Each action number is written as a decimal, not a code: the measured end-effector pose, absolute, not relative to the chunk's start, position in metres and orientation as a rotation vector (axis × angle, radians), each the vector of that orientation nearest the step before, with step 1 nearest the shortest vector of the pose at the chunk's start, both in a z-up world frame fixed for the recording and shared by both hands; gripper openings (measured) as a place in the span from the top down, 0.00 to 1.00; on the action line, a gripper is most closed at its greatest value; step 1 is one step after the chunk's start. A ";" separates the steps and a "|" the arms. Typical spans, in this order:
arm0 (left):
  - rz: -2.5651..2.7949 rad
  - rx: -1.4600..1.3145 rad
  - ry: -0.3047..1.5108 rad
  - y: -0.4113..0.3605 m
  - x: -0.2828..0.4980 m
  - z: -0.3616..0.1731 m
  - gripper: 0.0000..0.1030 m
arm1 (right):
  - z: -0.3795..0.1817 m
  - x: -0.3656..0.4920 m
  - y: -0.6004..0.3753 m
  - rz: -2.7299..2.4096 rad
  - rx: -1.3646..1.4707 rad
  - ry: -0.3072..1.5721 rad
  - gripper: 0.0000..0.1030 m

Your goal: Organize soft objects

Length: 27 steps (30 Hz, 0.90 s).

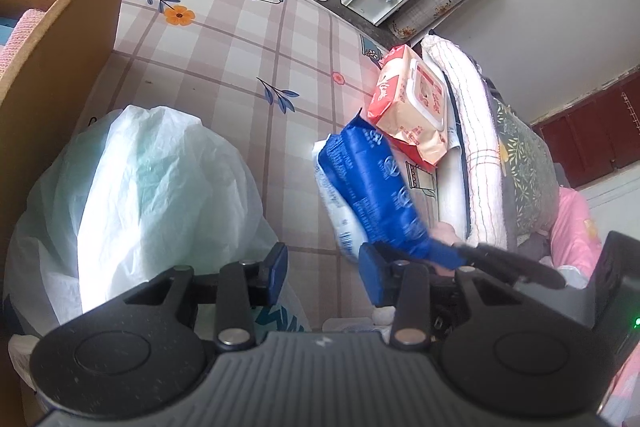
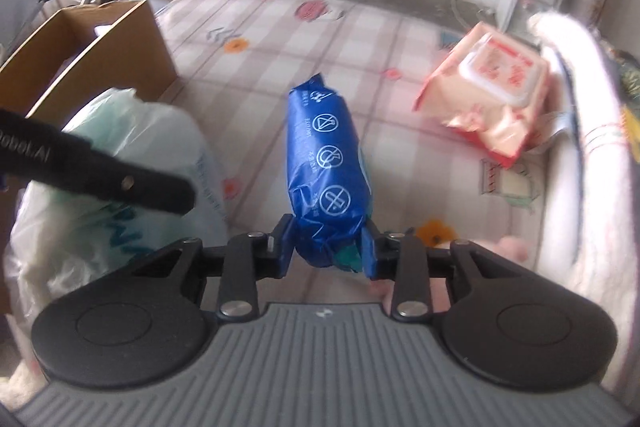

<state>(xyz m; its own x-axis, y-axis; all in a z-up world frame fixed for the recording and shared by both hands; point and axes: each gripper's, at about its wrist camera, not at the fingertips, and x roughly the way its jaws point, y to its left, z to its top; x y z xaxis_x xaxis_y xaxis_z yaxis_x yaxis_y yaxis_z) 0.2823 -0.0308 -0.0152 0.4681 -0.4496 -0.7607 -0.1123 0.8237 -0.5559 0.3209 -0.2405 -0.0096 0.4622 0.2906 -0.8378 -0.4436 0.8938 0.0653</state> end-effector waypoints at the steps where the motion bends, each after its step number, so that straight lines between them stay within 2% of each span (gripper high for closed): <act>1: -0.223 -0.593 1.079 -0.031 0.282 -0.015 0.61 | -0.009 0.320 -0.241 0.473 -0.138 1.007 0.66; 3: -0.226 -0.589 1.078 -0.032 0.282 -0.014 0.61 | -0.005 0.320 -0.252 0.500 -0.046 1.020 0.58; 6: -0.236 -0.587 1.073 -0.034 0.281 -0.012 0.60 | 0.004 0.323 -0.276 0.534 0.125 1.033 0.54; 14: -0.254 -0.553 1.070 -0.047 0.280 -0.005 0.55 | 0.005 0.339 -0.316 0.499 0.378 1.054 0.53; 21: -0.201 -0.526 1.072 -0.055 0.299 -0.003 0.50 | -0.025 0.374 -0.308 0.486 0.515 1.149 0.53; 27: -0.090 -0.497 1.152 -0.054 0.326 -0.023 0.49 | -0.054 0.396 -0.295 0.482 0.577 1.218 0.54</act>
<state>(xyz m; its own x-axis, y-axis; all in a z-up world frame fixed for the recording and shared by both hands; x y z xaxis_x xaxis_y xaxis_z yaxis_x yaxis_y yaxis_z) 0.3257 -0.0542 -0.0231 0.4158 -0.3182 -0.8520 -0.1827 0.8885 -0.4210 0.3965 -0.2950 -0.0535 0.2789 0.6290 -0.7256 -0.0385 0.7623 0.6460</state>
